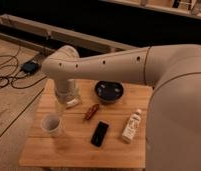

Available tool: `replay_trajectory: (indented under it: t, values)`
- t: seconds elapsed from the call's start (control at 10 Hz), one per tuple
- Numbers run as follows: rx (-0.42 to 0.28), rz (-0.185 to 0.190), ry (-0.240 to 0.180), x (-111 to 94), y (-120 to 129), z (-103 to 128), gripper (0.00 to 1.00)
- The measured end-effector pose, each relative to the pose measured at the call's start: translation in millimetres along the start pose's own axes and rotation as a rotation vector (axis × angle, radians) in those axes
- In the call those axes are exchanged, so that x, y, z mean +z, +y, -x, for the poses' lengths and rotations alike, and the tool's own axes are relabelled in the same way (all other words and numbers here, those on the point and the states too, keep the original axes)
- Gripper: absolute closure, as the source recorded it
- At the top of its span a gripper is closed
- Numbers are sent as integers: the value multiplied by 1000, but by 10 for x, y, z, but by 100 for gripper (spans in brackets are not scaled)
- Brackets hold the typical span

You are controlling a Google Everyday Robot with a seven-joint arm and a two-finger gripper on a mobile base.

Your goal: Push the ceramic bowl across the table

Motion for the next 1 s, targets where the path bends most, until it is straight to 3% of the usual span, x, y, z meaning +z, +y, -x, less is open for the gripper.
replay_trajectory:
  t: [0.7, 0.8, 1.0]
  values:
    - [1, 1, -1, -3, 0, 5, 30]
    - [-5, 1, 6, 14, -33, 12, 30]
    - [-6, -26, 29, 124, -332, 13, 30]
